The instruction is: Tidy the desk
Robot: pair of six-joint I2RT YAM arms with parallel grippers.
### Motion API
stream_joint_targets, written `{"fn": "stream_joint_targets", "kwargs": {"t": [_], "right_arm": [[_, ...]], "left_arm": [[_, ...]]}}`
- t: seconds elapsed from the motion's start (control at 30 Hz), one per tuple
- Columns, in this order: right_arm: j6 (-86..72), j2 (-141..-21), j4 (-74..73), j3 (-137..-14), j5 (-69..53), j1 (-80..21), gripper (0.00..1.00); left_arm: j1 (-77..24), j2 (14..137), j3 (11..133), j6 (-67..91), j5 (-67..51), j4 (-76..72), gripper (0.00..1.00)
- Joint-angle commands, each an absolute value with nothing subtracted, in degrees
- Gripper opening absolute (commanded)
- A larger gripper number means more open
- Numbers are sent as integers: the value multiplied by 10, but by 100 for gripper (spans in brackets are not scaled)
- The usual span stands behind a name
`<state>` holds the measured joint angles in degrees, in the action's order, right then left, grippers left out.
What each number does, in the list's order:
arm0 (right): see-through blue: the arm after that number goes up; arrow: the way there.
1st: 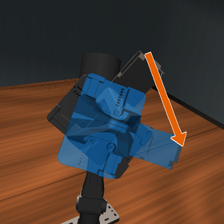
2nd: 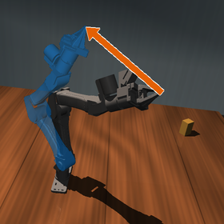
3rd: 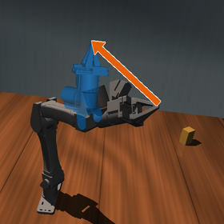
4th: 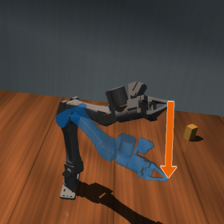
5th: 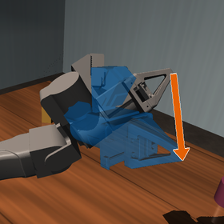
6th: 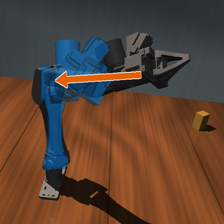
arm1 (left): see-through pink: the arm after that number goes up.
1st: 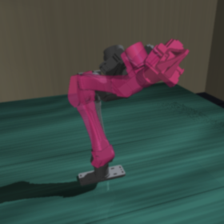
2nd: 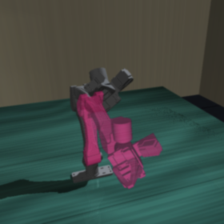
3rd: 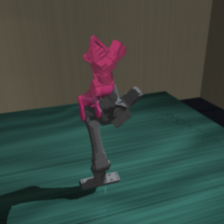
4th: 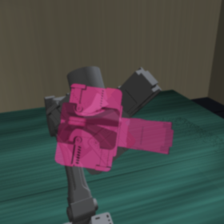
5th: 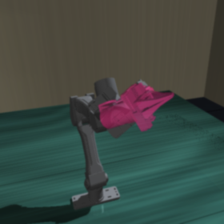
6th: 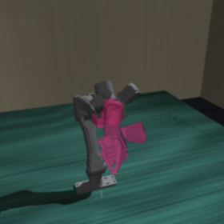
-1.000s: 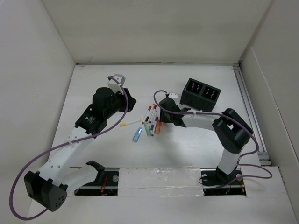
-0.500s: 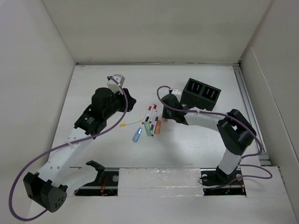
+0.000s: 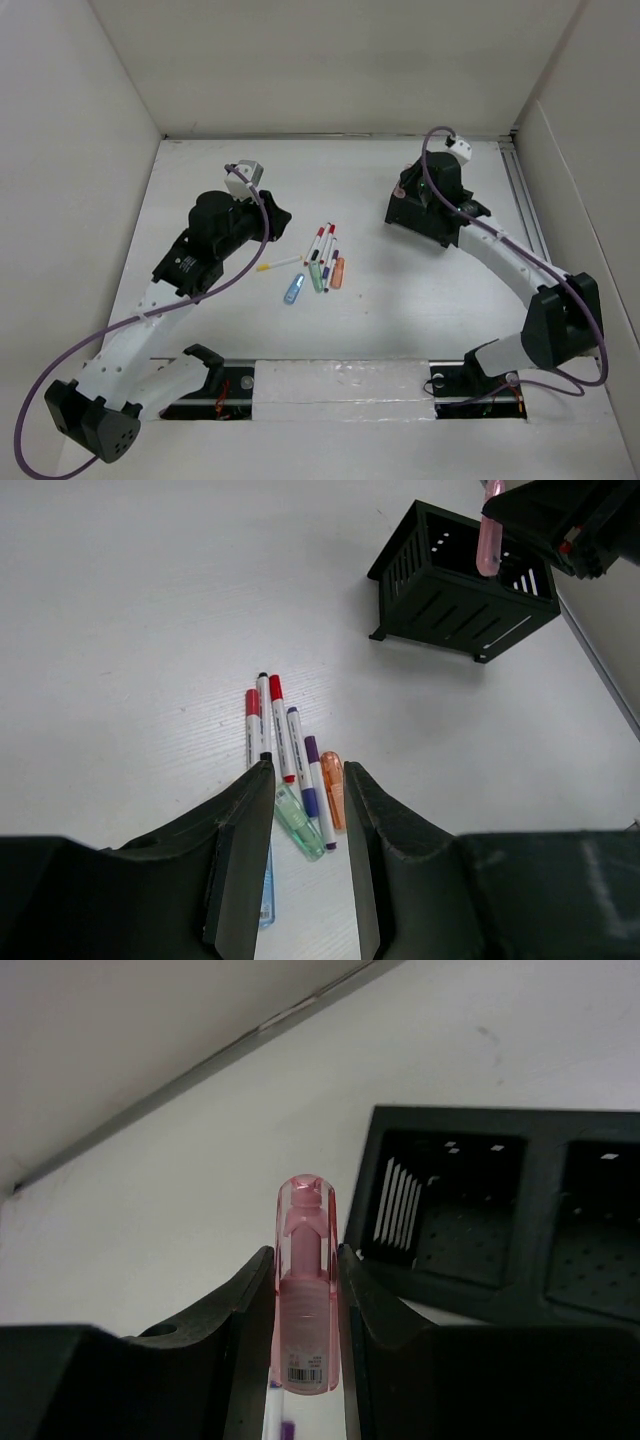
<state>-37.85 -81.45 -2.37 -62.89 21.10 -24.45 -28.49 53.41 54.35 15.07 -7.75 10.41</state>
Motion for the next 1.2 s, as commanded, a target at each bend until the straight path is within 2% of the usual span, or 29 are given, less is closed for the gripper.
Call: {"fn": "stream_joint_targets", "kwargs": {"t": [0.0, 0.2, 0.4, 0.73, 0.8, 0.83, 0.93, 1.03, 1.1, 1.17], "right_arm": [[-396, -840, -7, -669, 211, -194, 6], [-401, -832, -6, -660, 218, -161, 6], [-421, -802, -7, -601, 259, -101, 6], [-440, -802, -7, -563, 273, -83, 9], [-449, -788, -6, -543, 272, -83, 19], [-453, -783, 11, -537, 275, -83, 32], [-457, -767, 19, -524, 264, -83, 59], [-454, -745, 18, -516, 264, -97, 69], [-440, -727, 29, -509, 258, -113, 69], [-427, -699, 50, -493, 259, -158, 65]], "left_arm": [[-287, 519, 540, 149, -91, 80, 30], [-287, 509, 536, 149, -84, 78, 31], [-287, 513, 537, 149, -94, 77, 32], [-287, 523, 539, 150, -96, 82, 32], [-287, 521, 538, 150, -94, 76, 32], [-287, 523, 539, 150, -89, 76, 32], [-287, 526, 540, 151, -91, 81, 32], [-287, 526, 541, 152, -84, 77, 34], [-287, 527, 540, 152, -83, 81, 35], [-287, 526, 539, 152, -83, 80, 36]]}}
